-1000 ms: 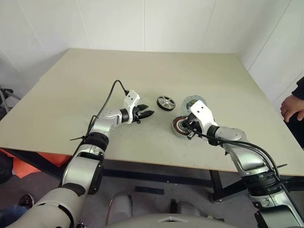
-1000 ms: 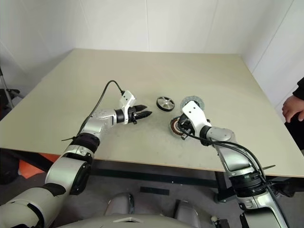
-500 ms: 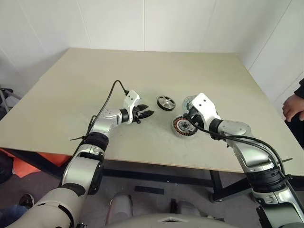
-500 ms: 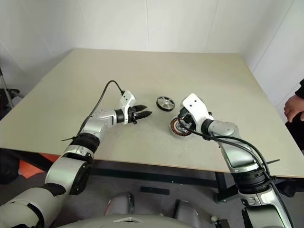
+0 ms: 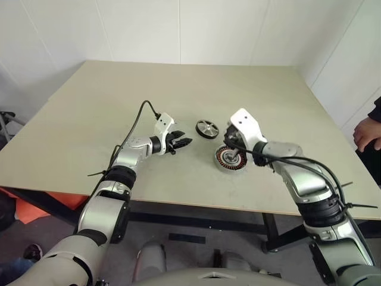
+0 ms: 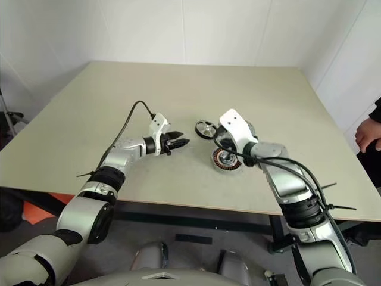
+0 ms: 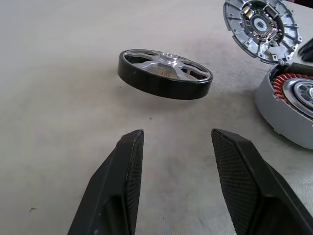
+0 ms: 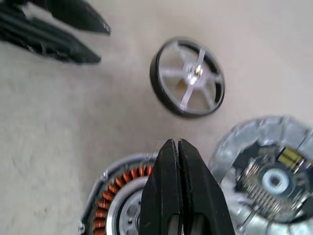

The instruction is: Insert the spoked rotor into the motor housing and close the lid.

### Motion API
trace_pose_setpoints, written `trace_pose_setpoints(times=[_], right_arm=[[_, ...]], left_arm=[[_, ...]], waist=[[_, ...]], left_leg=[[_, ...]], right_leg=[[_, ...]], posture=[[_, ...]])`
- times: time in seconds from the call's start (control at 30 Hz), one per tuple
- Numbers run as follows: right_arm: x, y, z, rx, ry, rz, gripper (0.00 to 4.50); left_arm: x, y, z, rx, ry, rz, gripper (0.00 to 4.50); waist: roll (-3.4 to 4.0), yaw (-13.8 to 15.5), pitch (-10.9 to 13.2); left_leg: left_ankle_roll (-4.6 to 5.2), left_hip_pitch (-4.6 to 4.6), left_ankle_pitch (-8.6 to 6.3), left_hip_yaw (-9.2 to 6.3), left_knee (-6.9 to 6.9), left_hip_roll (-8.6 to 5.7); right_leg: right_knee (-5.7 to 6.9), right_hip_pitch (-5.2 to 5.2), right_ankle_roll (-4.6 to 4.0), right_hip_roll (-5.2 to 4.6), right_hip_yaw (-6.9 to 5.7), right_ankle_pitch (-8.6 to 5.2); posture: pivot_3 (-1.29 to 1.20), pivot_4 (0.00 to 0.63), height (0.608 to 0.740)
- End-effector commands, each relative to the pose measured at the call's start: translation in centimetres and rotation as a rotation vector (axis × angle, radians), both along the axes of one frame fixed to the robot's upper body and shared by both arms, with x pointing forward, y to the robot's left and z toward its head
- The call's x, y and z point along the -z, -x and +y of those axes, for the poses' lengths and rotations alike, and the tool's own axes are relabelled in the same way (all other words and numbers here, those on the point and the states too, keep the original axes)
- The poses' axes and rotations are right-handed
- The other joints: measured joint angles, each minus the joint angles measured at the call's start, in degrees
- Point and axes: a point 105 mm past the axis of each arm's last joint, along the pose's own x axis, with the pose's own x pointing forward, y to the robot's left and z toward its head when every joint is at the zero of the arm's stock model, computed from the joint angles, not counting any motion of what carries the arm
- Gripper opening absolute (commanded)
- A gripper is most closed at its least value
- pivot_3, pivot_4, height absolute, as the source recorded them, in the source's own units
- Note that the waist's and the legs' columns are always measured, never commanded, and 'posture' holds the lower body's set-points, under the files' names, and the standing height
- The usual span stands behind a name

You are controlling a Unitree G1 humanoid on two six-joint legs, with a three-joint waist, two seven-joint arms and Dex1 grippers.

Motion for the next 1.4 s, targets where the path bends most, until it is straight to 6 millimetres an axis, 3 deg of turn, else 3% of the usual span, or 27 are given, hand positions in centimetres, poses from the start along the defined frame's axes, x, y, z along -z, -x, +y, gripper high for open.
trace_pose_setpoints(times=[0.03,0.1,0.27,0.57,0.67,0.73,0.97,1.17,1.4], right_arm=[[-3.1,0.3,1.5,-0.03,-0.015,-0.074,0.04],[-3.8,0.6,1.7,-0.035,-0.017,-0.086,0.04],[-4.1,2.5,-0.6,-0.033,-0.009,-0.094,0.04],[-3.4,2.7,-1.0,-0.026,-0.012,-0.093,0.04],[-3.2,2.5,-1.2,-0.018,-0.01,-0.093,0.0],[-2.9,2.3,-1.3,-0.013,-0.01,-0.091,0.0],[-2.3,2.4,-1.5,-0.006,-0.014,-0.093,0.0],[0.6,1.9,-2.3,0.007,-0.011,-0.078,0.0],[1.8,1.9,-3.2,0.012,-0.01,-0.084,0.0]], left_arm=[[-2.6,-1.8,0.4,-0.107,0.091,-0.021,2.34],[-2.7,-2.3,0.5,-0.151,0.121,0.014,2.34],[-2.7,-3.0,-0.3,-0.219,0.228,0.138,2.34],[-2.2,-2.6,-4.1,-0.211,0.407,0.381,2.34],[-2.2,-2.6,-4.9,-0.233,0.441,0.422,2.89],[-2.1,-2.7,-5.4,-0.264,0.462,0.46,3.51],[-1.3,-2.2,-7.1,-0.308,0.541,0.608,3.51],[-1.4,-1.9,-8.6,-0.349,0.659,0.728,3.51],[-1.3,-1.9,-9.3,-0.397,0.713,0.778,3.51]], waist=[[0.0,0.21,0.0],[0.0,0.34,0.0],[-0.03,1.54,0.02],[-0.03,1.49,0.02],[-0.04,1.53,0.02],[-0.04,1.58,0.03],[-0.05,1.64,0.03],[-0.07,1.65,0.04],[-0.08,1.61,0.05]], left_leg=[[-0.08,0.0,0.05,-0.01,-0.03,0.0],[-0.1,-0.02,0.06,-0.02,-0.04,-0.01],[-0.11,-0.01,0.06,-0.01,-0.06,-0.05],[-0.28,0.08,0.17,-0.02,-0.07,-0.03],[-0.28,0.06,0.17,-0.03,-0.08,-0.03],[-0.28,0.03,0.17,-0.03,-0.09,-0.04],[-0.27,0.02,0.16,-0.05,-0.08,-0.06],[-0.25,0.02,0.15,-0.08,-0.05,-0.08],[-0.17,0.0,0.11,-0.08,-0.05,-0.08]], right_leg=[[-0.01,0.0,0.0,0.0,-0.01,0.0],[-0.02,-0.01,0.0,0.0,-0.02,0.0],[-0.08,0.04,0.02,-0.03,0.0,-0.01],[-0.01,0.04,0.04,-0.01,0.01,0.0],[-0.01,0.03,0.03,-0.01,0.0,0.0],[-0.03,0.03,0.03,-0.01,-0.01,0.0],[-0.04,0.04,0.04,-0.02,-0.02,0.0],[-0.05,0.08,0.04,-0.05,-0.07,0.0],[-0.09,0.08,0.05,-0.05,-0.09,-0.01]], posture=[[0.0,0.0,0.74],[0.0,0.0,0.74],[0.0,0.0,0.74],[0.0,0.0,0.74],[0.0,0.0,0.74],[0.0,0.0,0.74],[0.0,0.0,0.74],[0.0,0.0,0.74],[0.0,0.0,0.74]])
